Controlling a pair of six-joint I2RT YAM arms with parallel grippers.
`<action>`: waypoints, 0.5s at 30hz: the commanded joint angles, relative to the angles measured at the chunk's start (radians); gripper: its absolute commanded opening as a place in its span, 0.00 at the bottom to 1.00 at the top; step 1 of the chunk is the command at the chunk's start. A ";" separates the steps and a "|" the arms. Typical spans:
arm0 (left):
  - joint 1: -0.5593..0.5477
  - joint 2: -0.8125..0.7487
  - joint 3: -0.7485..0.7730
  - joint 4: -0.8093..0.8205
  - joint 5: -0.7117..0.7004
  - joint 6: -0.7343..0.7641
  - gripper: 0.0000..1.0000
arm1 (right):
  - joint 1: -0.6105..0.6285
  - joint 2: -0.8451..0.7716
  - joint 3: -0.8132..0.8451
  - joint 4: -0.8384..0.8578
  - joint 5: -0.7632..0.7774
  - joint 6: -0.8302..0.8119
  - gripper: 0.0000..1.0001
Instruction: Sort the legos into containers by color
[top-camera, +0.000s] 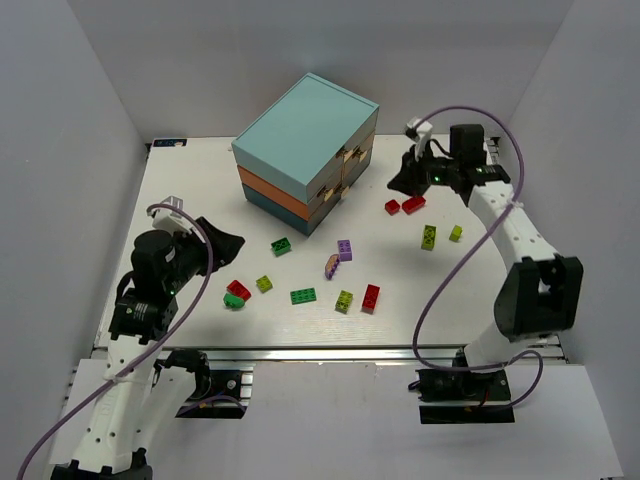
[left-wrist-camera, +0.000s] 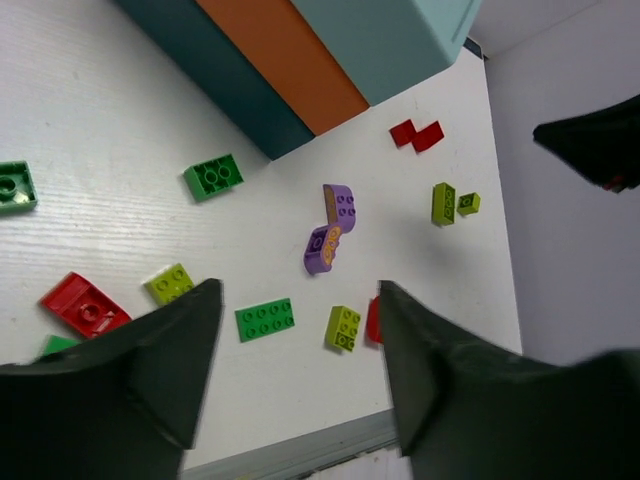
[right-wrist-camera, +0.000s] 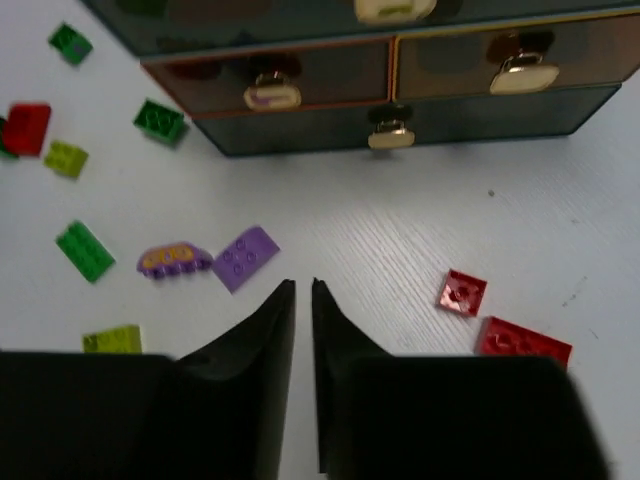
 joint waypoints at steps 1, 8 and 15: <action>-0.002 0.023 -0.022 0.021 0.010 -0.007 0.69 | 0.028 0.133 0.166 0.097 -0.036 0.207 0.12; -0.002 0.097 0.017 -0.009 0.027 0.004 0.77 | 0.064 0.379 0.429 0.149 -0.110 0.533 0.80; -0.002 0.100 0.015 0.001 0.007 -0.025 0.81 | 0.078 0.528 0.500 0.274 -0.144 0.792 0.88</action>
